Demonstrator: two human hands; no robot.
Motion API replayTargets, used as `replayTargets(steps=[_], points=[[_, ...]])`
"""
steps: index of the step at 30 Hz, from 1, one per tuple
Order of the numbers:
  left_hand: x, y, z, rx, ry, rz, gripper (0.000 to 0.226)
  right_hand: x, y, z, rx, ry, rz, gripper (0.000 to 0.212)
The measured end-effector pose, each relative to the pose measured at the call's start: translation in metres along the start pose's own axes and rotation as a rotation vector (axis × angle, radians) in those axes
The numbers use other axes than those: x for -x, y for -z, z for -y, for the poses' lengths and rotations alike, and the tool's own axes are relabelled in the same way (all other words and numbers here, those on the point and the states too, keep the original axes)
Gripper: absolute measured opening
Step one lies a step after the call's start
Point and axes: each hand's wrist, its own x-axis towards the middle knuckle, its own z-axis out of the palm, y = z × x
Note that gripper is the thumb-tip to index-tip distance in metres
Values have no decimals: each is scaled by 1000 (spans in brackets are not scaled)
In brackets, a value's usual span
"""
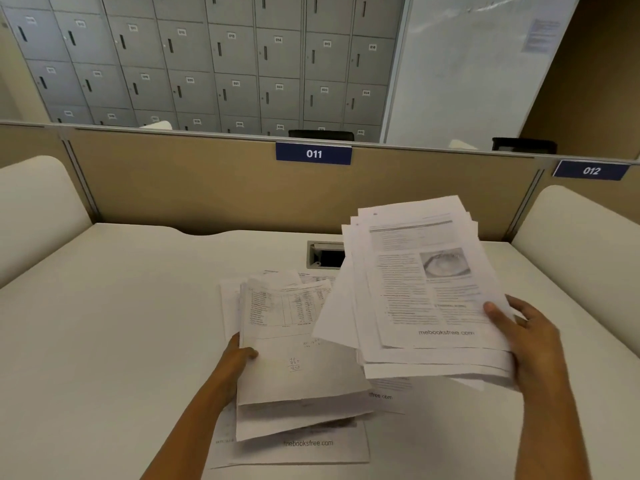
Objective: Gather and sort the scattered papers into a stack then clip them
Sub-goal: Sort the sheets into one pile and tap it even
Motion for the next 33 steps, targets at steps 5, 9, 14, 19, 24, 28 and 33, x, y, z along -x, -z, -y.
replayTargets(steps=[5, 9, 14, 19, 24, 28, 33], points=[[1, 0, 1, -13, -12, -13, 55, -2, -17, -28, 184, -14, -85, 32], [3, -1, 0, -13, -13, -16, 55, -1, -27, -49, 192, -29, -39, 23], [2, -1, 0, -16, -9, -5, 48, 1, -61, -66, 85, -133, 179, 24], [10, -7, -5, 51, -9, -45, 52, 25, -114, -86, 293, -86, 369, 37], [9, -11, -2, -74, -70, -98, 57, 58, -160, -102, 534, 42, 404, 49], [16, -16, 2, -109, -138, -122, 53, 73, -176, -109, 684, 180, 405, 49], [19, -9, 5, -91, -160, -59, 51, 69, -174, -108, 797, 190, 532, 47]])
